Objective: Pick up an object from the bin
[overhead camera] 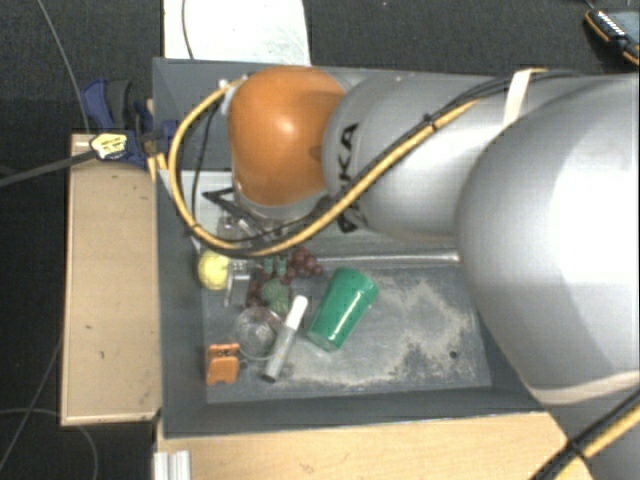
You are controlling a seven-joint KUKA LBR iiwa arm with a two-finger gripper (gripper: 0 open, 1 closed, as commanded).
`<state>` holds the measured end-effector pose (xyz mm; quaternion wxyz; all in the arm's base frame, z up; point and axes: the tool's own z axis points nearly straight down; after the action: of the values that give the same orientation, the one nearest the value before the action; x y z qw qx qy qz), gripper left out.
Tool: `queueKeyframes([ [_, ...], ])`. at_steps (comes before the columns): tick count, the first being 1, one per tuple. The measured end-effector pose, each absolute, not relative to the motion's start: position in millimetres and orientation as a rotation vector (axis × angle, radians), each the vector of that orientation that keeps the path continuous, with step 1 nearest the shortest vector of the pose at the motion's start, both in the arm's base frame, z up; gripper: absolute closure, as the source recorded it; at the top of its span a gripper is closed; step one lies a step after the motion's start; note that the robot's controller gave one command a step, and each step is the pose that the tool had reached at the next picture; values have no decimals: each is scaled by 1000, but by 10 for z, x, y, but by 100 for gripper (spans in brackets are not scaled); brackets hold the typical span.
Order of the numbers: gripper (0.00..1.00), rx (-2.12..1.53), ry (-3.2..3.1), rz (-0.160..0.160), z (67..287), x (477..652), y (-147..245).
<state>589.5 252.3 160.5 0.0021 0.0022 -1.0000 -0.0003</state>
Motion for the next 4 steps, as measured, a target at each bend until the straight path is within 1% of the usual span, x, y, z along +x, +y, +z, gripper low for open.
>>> queueKeyframes([
  [1,0,-6,-3144,-3,1656,5911,2505],
  [2,0,789,-3033,-2,693,5905,1700],
  [3,0,259,-3142,-8,1427,5839,1759],
  [4,0,827,-3025,-4,1002,5918,1288],
])
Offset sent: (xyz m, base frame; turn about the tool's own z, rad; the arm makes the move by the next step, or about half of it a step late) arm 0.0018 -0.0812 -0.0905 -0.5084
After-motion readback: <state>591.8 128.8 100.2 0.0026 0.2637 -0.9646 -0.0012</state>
